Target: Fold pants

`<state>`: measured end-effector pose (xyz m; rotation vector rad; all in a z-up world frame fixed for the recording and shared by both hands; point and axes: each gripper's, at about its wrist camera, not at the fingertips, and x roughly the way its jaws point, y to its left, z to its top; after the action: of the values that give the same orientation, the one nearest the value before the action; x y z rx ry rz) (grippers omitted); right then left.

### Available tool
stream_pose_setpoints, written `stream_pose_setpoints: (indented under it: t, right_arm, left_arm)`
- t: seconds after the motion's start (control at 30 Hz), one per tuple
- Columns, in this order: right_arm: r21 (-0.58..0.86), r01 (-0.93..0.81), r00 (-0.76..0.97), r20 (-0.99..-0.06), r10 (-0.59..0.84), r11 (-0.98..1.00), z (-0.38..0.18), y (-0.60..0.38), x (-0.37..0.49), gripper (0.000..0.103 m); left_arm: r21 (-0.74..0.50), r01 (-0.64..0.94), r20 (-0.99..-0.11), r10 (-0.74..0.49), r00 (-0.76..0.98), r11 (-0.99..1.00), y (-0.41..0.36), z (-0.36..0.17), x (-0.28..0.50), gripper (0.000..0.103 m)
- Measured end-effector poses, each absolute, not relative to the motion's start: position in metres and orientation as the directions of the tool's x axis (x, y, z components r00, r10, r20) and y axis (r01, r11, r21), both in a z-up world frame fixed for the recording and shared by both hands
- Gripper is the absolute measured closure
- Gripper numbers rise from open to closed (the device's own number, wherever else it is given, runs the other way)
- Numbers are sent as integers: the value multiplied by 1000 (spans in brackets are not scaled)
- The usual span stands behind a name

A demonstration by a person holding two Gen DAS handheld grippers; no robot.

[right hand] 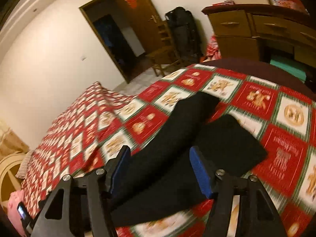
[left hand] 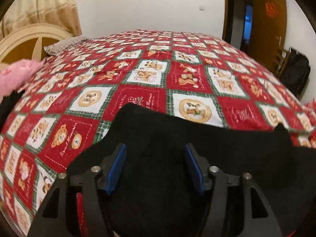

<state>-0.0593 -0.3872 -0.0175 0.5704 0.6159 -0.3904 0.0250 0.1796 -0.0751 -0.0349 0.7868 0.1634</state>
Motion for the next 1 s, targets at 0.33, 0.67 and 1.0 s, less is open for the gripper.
stream_pose_setpoints:
  t: [0.33,0.67,1.0]
  right_arm:
    - [162,590,541,-807,-238,791,-57,-401,43,39]
    - [330,620,588,-796,-143,712,-66,-433,6,100]
    - [617,510,819,-561,-120,599,-44,-436,-116,100]
  left_arm:
    - [85,-166,-726,175,665,982,172,-79,30,19]
    - [94,-168,-727,183,661,981,172,-80,31,17]
    - [92,-168,-728,181,662,982,172,-80,32,16]
